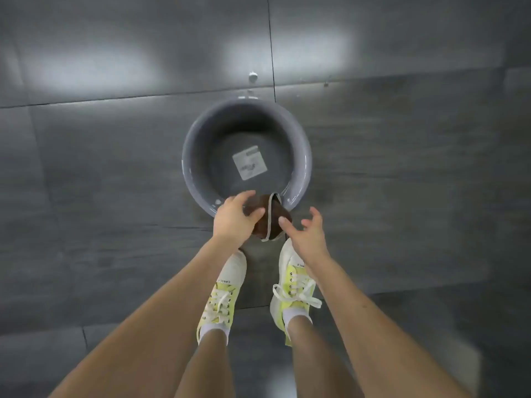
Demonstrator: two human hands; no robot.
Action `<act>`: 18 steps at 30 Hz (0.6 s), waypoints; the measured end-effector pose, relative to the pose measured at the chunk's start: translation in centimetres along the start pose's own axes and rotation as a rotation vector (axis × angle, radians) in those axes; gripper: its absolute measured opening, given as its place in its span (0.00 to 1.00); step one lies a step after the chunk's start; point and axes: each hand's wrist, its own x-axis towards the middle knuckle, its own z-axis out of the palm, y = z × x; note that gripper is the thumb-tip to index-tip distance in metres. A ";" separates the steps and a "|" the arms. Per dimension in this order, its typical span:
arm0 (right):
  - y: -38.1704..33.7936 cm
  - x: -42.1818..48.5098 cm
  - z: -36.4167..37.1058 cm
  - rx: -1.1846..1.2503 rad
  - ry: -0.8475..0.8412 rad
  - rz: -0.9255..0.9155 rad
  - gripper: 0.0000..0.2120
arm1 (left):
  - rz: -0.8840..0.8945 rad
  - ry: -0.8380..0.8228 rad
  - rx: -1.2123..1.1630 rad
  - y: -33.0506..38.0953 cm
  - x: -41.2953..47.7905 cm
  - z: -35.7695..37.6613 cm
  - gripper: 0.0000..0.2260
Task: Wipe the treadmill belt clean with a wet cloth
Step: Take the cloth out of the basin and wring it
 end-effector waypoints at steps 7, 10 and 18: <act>2.2 3.1 2.5 0.363 -0.052 0.139 0.43 | 0.067 -0.102 0.311 -1.2 3.1 2.8 0.25; 1.8 1.5 2.4 0.430 0.030 0.148 0.36 | 0.054 -0.004 0.262 0.4 2.0 1.8 0.23; 0.3 -10.8 -3.6 0.582 0.137 0.071 0.26 | 0.151 -0.045 0.324 8.3 -8.9 -2.9 0.19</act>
